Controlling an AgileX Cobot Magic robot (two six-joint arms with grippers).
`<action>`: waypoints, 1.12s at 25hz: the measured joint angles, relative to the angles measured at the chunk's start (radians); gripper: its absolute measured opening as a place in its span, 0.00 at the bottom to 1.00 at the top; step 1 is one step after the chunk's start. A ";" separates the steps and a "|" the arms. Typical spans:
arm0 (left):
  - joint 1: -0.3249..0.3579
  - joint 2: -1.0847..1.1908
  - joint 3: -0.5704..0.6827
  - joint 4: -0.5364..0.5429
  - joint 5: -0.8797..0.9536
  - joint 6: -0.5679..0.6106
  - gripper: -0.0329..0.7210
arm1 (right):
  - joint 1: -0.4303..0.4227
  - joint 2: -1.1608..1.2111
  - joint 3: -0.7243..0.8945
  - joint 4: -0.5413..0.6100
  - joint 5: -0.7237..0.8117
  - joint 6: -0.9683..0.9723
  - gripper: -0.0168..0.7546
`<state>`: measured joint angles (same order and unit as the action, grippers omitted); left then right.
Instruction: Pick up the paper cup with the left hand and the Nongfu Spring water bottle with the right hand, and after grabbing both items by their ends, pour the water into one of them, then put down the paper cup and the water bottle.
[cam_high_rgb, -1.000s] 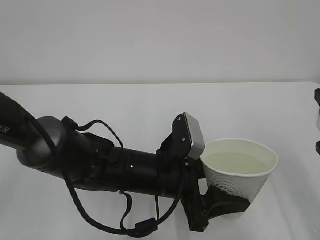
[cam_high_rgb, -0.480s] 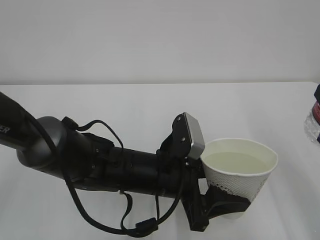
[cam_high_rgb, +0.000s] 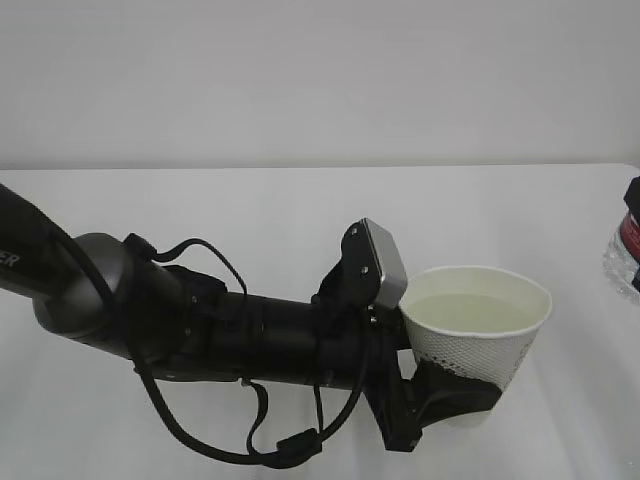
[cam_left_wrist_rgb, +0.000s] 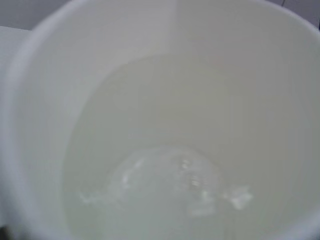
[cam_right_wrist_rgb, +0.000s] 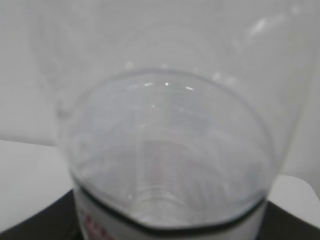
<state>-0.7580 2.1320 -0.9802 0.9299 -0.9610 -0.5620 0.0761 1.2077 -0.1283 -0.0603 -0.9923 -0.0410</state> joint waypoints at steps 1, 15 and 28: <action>0.000 0.000 0.000 -0.013 -0.002 0.000 0.68 | 0.000 0.000 0.000 0.000 0.002 0.000 0.53; 0.000 0.000 0.000 -0.055 -0.014 0.000 0.68 | 0.000 0.265 -0.015 0.000 -0.104 0.002 0.53; 0.000 0.000 0.000 -0.070 -0.014 0.002 0.68 | 0.000 0.505 -0.131 0.002 -0.117 0.002 0.53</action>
<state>-0.7580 2.1320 -0.9802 0.8594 -0.9746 -0.5596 0.0761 1.7126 -0.2591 -0.0585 -1.1090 -0.0391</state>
